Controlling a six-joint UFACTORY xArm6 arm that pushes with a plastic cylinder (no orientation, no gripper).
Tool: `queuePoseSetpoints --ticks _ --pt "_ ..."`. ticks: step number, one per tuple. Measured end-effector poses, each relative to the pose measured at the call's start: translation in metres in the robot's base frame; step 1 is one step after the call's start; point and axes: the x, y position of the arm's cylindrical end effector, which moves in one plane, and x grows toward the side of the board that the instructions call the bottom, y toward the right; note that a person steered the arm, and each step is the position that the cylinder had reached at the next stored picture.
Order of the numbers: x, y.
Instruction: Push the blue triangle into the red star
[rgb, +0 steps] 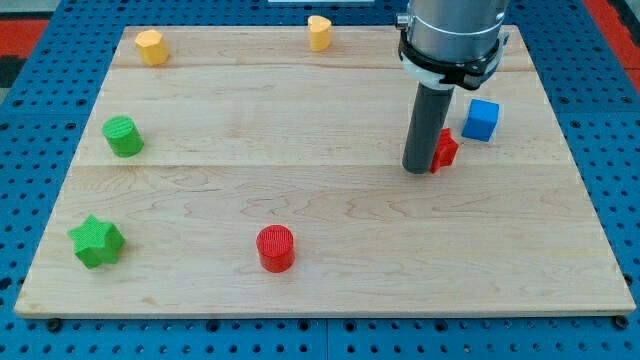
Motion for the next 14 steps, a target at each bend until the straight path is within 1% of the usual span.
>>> queuePoseSetpoints --ticks 1,2,3,5,6,7,8,10,11,12,13,14 --pt "0.0 0.0" --pt "-0.002 -0.015" --pt "-0.009 -0.048" --pt "-0.168 -0.001" --pt "-0.206 0.01" --pt "-0.246 0.004" --pt "-0.257 0.009" --pt "-0.256 0.079" --pt "-0.256 0.089" --pt "-0.256 0.148" --pt "-0.237 0.14" --pt "-0.233 0.062"
